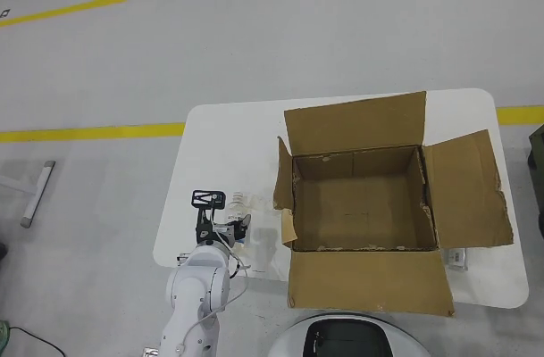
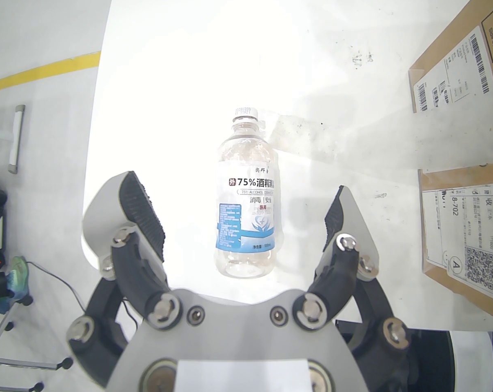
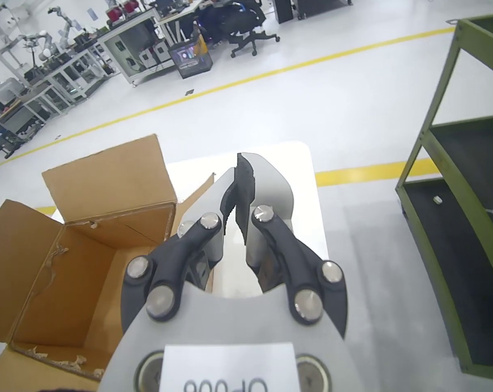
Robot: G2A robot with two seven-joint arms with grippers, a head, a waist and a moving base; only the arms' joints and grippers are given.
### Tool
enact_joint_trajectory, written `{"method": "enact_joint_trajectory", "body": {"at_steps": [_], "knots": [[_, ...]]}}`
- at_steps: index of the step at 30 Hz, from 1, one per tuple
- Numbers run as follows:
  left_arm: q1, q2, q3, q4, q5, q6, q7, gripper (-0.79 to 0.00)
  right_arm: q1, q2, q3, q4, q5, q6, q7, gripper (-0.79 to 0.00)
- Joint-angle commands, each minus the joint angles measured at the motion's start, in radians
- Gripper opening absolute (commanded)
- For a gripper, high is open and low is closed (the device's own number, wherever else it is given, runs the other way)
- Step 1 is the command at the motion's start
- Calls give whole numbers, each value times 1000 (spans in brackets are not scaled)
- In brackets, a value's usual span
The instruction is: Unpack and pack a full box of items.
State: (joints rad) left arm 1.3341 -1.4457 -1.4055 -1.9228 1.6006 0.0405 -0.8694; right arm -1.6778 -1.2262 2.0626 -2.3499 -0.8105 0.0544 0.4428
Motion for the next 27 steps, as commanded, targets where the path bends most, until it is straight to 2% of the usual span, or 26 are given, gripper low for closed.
{"method": "enact_joint_trajectory", "body": {"at_steps": [1,7,15,17,19,21,27], "knots": [[0,0,0,0,0,0,0,0,26,3,-40,0,-27,-4,13,-785],[0,0,0,0,0,0,0,0,77,6,-126,0,-59,20,41,-785],[5,2,1,3,11,-3,43,0,77,6,-126,0,-59,20,41,-785],[3,3,5,12,27,-9,56,0,69,7,-149,12,-42,-35,26,-785],[-3,2,2,25,-7,-10,56,0,67,5,-159,43,-32,-56,-23,-785],[-11,8,-2,50,38,-55,68,0,67,4,-173,60,-28,-97,-91,-785],[-35,14,-22,117,59,-93,64,0,39,-1,-199,93,-24,-159,-247,-785]]}}
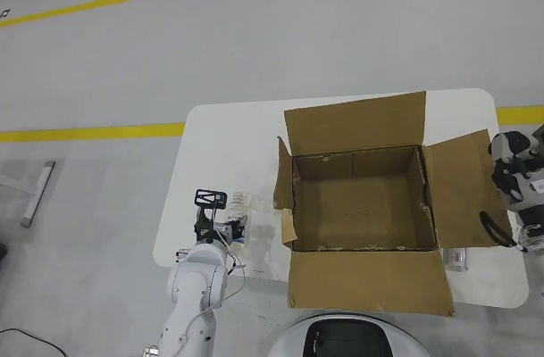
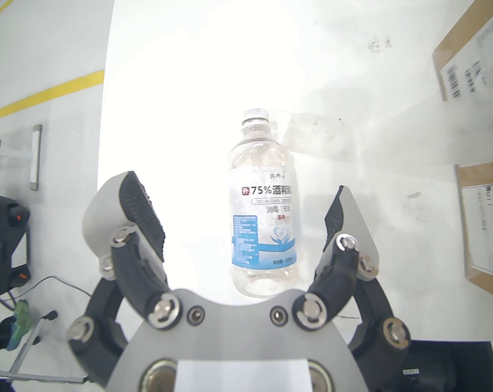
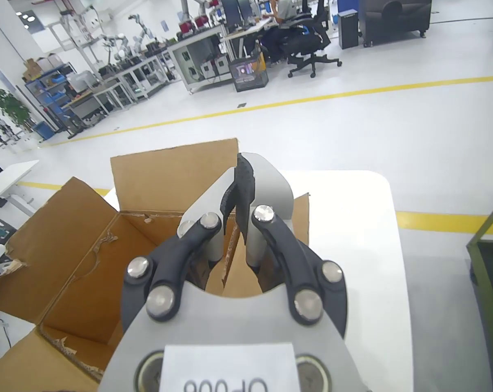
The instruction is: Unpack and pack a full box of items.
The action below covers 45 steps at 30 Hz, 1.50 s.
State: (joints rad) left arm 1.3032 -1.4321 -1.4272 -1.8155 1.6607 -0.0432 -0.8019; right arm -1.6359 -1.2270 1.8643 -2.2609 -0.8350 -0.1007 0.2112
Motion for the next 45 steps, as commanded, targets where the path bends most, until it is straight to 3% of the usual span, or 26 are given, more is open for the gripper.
{"method": "enact_joint_trajectory", "body": {"at_steps": [1,6,13,17,25,40,45], "knots": [[-6,1,-1,22,-8,-22,-17,0,-6,-1,-2,5,1,-8,-28,-785],[-24,3,-4,41,-43,-47,-78,0,-17,-2,-9,0,-12,-7,-41,-785],[-82,-8,-46,72,-278,69,-238,0,-23,-2,-29,-4,-40,12,-7,-785],[-135,-7,-76,111,-357,88,-285,0,-21,-3,-32,-4,-37,20,-1,-785],[-192,5,-65,177,-328,20,-332,0,-27,-3,-23,-4,-20,20,13,-785],[-164,18,-13,201,-284,-21,-338,0,-23,-2,-19,-2,2,18,30,-785],[-162,21,0,214,-275,-19,-330,-86,-19,-2,-21,-1,2,17,34,-785]]}}
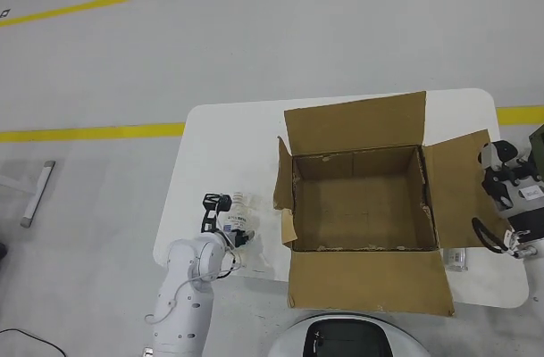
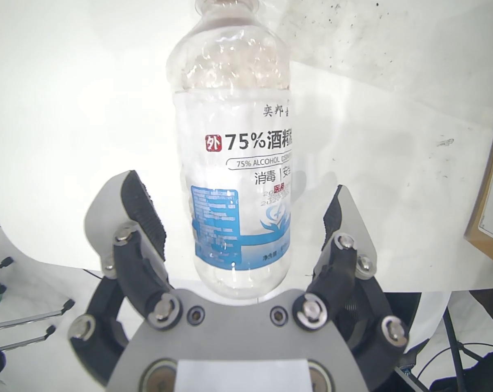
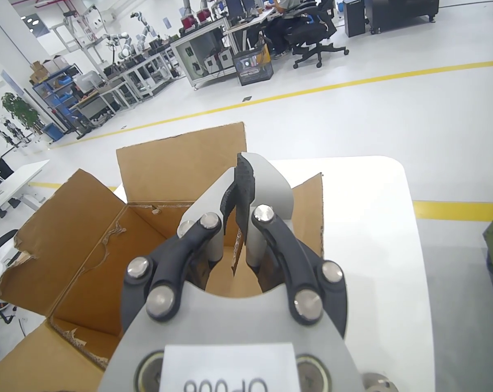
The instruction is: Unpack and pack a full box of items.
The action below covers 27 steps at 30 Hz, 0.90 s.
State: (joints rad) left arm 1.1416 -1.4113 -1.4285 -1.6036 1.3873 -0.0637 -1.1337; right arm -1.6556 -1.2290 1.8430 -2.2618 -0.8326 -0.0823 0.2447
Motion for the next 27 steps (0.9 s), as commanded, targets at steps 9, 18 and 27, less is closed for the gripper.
{"method": "enact_joint_trajectory", "body": {"at_steps": [9,18,27], "knots": [[-3,6,11,35,15,13,22,-760,5,0,0,6,1,3,5,-785],[4,12,-25,-80,-1,74,25,-785,33,1,11,18,21,18,9,-785],[-5,17,-82,-406,-115,125,-42,-785,73,2,171,21,214,52,13,-785]]}}
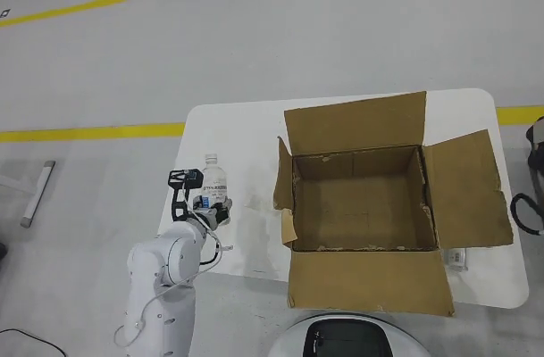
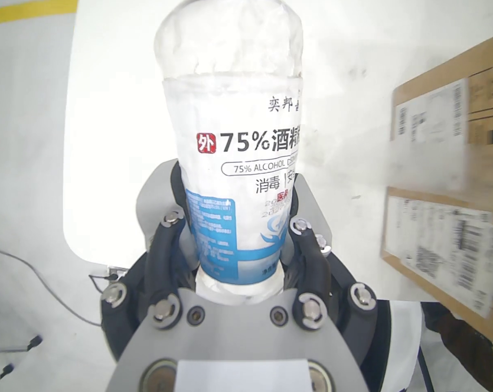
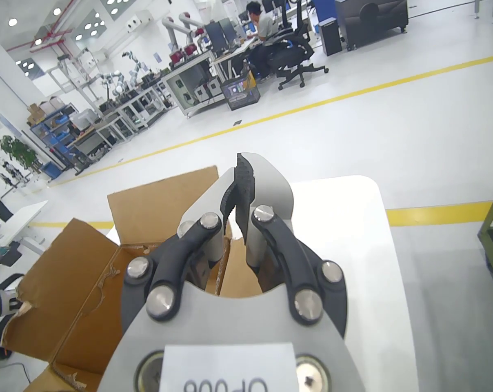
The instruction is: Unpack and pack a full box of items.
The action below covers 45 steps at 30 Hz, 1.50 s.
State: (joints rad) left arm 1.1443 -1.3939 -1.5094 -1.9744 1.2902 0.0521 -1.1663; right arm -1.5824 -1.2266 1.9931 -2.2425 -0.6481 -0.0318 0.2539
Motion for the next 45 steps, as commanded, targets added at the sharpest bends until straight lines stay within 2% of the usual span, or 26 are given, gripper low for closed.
{"method": "enact_joint_trajectory", "body": {"at_steps": [1,9,15,22,29,37,45], "knots": [[-19,-1,2,-70,-39,14,-18,-785,-2,0,39,7,58,1,4,-785],[-111,-6,76,-241,-171,73,-101,-785,-44,-2,99,30,137,-18,10,-785],[-177,-11,150,-317,-284,111,-138,-785,-70,-4,98,17,133,-17,1,-785],[-234,-17,254,-279,-363,147,-136,-785,-76,-4,97,7,134,-15,-1,-785],[-261,-27,358,-179,-441,231,-130,-785,-90,-5,87,-8,137,-20,2,-785],[-261,-27,358,-179,-441,231,-130,-785,-92,-5,75,-26,133,-20,7,-785],[-261,-27,358,-179,-441,231,-130,-785,-94,0,49,-48,40,-21,42,-785]]}}
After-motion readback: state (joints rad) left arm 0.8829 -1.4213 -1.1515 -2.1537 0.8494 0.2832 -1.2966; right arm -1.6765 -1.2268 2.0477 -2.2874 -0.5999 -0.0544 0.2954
